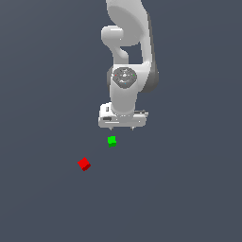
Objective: Stack the red cube on top of the green cube.
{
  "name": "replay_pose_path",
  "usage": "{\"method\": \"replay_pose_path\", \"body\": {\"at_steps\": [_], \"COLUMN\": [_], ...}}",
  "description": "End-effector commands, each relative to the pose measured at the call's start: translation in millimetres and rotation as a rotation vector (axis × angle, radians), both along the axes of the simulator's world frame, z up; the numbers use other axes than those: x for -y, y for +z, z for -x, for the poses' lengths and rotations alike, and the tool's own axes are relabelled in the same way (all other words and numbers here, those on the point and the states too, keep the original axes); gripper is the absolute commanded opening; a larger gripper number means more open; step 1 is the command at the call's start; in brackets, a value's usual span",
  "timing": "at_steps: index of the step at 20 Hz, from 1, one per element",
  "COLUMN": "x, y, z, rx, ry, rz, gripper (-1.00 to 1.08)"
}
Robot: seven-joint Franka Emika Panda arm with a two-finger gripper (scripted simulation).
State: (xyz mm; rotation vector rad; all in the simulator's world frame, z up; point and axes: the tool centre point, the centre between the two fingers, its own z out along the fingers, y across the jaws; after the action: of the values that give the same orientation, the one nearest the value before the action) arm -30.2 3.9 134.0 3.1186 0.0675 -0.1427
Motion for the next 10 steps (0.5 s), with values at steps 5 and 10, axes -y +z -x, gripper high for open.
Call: {"method": "replay_pose_path", "body": {"at_steps": [5,10], "x": [2,12], "y": [-1,-3], "z": [-1,-3], "rx": [0.001,0.004], "ry": [0.007,0.036], "rz": [0.0,-0.002], "gripper": [1.0,1.0]}}
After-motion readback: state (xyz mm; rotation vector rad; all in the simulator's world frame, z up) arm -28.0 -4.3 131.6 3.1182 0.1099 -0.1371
